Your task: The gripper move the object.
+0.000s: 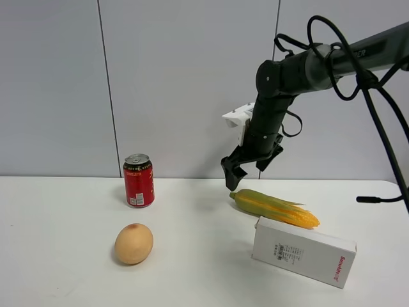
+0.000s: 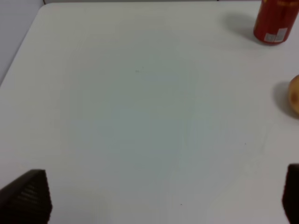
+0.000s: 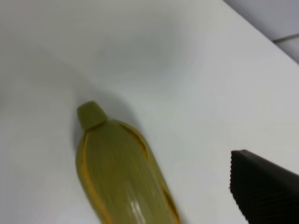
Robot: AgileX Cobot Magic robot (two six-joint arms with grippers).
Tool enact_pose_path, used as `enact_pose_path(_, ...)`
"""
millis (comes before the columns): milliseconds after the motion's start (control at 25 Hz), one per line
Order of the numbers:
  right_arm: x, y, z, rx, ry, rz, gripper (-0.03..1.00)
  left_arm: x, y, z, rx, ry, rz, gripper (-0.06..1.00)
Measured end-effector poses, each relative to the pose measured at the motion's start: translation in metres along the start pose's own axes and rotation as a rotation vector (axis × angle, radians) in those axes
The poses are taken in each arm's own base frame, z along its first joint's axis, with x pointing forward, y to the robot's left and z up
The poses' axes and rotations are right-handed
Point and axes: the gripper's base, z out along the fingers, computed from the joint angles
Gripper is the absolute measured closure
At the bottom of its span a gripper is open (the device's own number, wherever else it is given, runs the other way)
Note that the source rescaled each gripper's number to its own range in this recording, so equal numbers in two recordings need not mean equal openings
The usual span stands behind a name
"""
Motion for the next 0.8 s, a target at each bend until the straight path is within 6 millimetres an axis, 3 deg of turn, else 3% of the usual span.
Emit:
enact_pose_path(200,-0.009,0.019,-0.037,-0.023,-0.009,-0.025,-0.03,0.000,0.000,0.000,0.000,0.000,0.000,-0.06)
enact_pose_path(520,-0.023,0.051,-0.156,-0.019,-0.191,0.013,-0.03,0.000,0.000,0.000,0.000,0.000,0.000,-0.06)
enact_pose_path(640,-0.021,0.061,-0.202,0.020,-0.274,-0.018,-0.03,0.000,0.000,0.000,0.000,0.000,0.000,-0.06)
enact_pose_path(800,-0.012,0.069,-0.247,0.073,-0.325,-0.029,-0.03,0.000,0.000,0.000,0.000,0.001,0.000,-0.06)
